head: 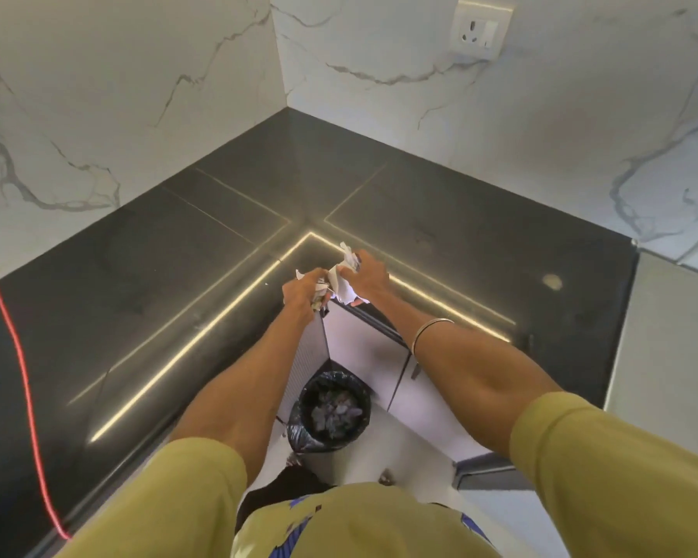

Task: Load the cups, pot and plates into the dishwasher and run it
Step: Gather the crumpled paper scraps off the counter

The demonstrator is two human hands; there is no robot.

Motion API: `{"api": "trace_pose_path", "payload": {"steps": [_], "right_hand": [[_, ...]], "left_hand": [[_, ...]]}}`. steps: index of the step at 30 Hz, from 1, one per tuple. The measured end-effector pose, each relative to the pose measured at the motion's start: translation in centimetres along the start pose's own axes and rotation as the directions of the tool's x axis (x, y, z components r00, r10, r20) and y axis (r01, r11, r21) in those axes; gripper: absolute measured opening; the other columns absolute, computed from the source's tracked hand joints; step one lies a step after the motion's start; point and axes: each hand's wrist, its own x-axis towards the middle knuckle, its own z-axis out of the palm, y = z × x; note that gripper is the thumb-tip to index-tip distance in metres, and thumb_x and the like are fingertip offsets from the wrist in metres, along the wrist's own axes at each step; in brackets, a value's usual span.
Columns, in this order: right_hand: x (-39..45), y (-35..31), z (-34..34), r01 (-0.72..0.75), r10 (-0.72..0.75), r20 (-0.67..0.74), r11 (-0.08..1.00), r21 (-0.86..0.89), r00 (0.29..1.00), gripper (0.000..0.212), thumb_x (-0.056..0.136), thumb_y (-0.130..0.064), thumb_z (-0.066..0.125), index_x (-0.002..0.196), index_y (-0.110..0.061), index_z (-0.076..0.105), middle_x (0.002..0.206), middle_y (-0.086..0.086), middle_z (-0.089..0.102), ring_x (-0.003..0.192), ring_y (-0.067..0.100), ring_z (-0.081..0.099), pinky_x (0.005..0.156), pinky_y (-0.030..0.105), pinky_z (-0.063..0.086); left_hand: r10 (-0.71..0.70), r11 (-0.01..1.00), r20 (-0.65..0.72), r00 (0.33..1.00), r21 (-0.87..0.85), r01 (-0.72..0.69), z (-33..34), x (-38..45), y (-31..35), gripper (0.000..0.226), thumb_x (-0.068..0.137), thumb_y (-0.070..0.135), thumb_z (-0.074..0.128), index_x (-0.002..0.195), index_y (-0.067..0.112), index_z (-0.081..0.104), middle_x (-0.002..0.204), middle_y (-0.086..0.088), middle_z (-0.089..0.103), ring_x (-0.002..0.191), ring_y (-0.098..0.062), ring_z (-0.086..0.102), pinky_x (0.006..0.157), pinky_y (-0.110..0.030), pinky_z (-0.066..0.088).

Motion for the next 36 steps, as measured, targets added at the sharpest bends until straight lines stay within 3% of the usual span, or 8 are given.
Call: {"api": "trace_pose_path", "payload": {"steps": [5, 9, 12, 17, 21, 26, 33, 36], "right_hand": [[-3.2, 2.0, 1.0, -0.022, 0.022, -0.015, 0.999, 0.028, 1.0, 0.023, 0.088, -0.032, 0.067, 0.099, -0.022, 0.05, 0.101, 0.011, 0.062, 0.068, 0.031, 0.062, 0.031, 0.019, 0.041], [-5.9, 3.0, 2.1, -0.059, 0.06, -0.037, 0.998, 0.039, 0.998, 0.023, 0.089, -0.03, 0.066, 0.103, -0.02, 0.051, 0.104, 0.013, 0.062, 0.073, 0.034, 0.064, 0.032, 0.02, 0.042], [-7.7, 3.5, 3.2, -0.089, 0.091, -0.045, 0.995, 0.042, 0.995, 0.026, 0.091, -0.029, 0.067, 0.107, -0.018, 0.05, 0.103, 0.013, 0.058, 0.082, 0.036, 0.064, 0.033, 0.025, 0.047], [-10.3, 4.5, 5.3, -0.135, 0.138, -0.063, 0.989, 0.055, 0.988, 0.039, 0.092, -0.03, 0.066, 0.123, -0.015, 0.049, 0.112, 0.014, 0.057, 0.089, 0.036, 0.065, 0.036, 0.025, 0.049], [-11.9, 5.6, 7.1, -0.174, 0.177, -0.089, 0.984, 0.035, 0.98, 0.043, 0.093, -0.032, 0.065, 0.129, -0.017, 0.046, 0.12, 0.013, 0.055, 0.095, 0.034, 0.062, 0.039, 0.027, 0.052], [-12.5, 7.5, 9.5, -0.231, 0.229, -0.083, 0.973, -0.018, 0.97, 0.04, 0.092, -0.041, 0.063, 0.123, -0.023, 0.046, 0.108, 0.008, 0.055, 0.094, 0.034, 0.064, 0.069, 0.049, 0.061], [-11.5, 11.1, 11.6, -0.265, 0.266, 0.0, 0.963, -0.037, 0.964, 0.044, 0.096, -0.038, 0.058, 0.132, -0.017, 0.044, 0.119, 0.014, 0.058, 0.102, 0.033, 0.061, 0.082, 0.045, 0.058], [-10.2, 13.6, 12.9, -0.281, 0.282, 0.005, 0.957, -0.074, 0.959, 0.044, 0.097, -0.038, 0.058, 0.133, -0.016, 0.044, 0.123, 0.014, 0.06, 0.103, 0.032, 0.06, 0.084, 0.037, 0.052]], "left_hand": [[-0.022, 1.0, 0.016, 1.0, 0.017, 0.021, -1.2, -1.8, -2.7, 0.017, 0.075, 0.006, 0.076, 0.079, 0.0, 0.061, 0.064, -0.014, 0.061, 0.032, -0.018, 0.051, 0.033, -0.018, 0.035], [-0.061, 0.993, 0.049, 0.997, 0.101, 0.056, -2.6, -2.6, -4.6, 0.018, 0.078, 0.01, 0.077, 0.086, 0.0, 0.063, 0.065, -0.012, 0.064, 0.035, -0.016, 0.054, 0.035, -0.02, 0.038], [-0.101, 0.985, 0.103, 0.99, 0.15, 0.085, -4.2, -2.3, -5.7, 0.026, 0.077, 0.014, 0.078, 0.097, -0.001, 0.069, 0.079, -0.015, 0.068, 0.04, -0.015, 0.058, 0.037, -0.019, 0.043], [-0.122, 0.974, 0.124, 0.985, 0.205, 0.095, -6.2, -2.8, -8.0, 0.03, 0.076, 0.018, 0.081, 0.098, 0.001, 0.07, 0.091, -0.014, 0.072, 0.066, -0.021, 0.067, 0.057, -0.026, 0.055], [-0.157, 0.971, 0.14, 0.978, 0.204, 0.127, -7.3, -3.0, -10.0, 0.032, 0.077, 0.019, 0.08, 0.101, 0.001, 0.069, 0.091, -0.014, 0.071, 0.069, -0.021, 0.067, 0.051, -0.025, 0.053], [-0.213, 0.953, 0.108, 0.971, 0.242, 0.182, -8.9, -2.0, -12.0, 0.031, 0.074, 0.018, 0.08, 0.096, 0.001, 0.067, 0.087, -0.013, 0.068, 0.068, -0.021, 0.063, 0.06, -0.029, 0.055], [-0.279, 0.929, 0.035, 0.96, 0.263, 0.261, -9.5, 1.3, -15.1, 0.032, 0.068, 0.02, 0.083, 0.09, 0.002, 0.069, 0.092, -0.017, 0.073, 0.073, -0.027, 0.068, 0.079, -0.04, 0.06], [-0.31, 0.922, 0.032, 0.95, 0.254, 0.292, -8.8, 2.9, -17.0, 0.039, 0.066, 0.021, 0.085, 0.095, 0.001, 0.069, 0.094, -0.018, 0.073, 0.074, -0.027, 0.068, 0.072, -0.038, 0.061]]}}
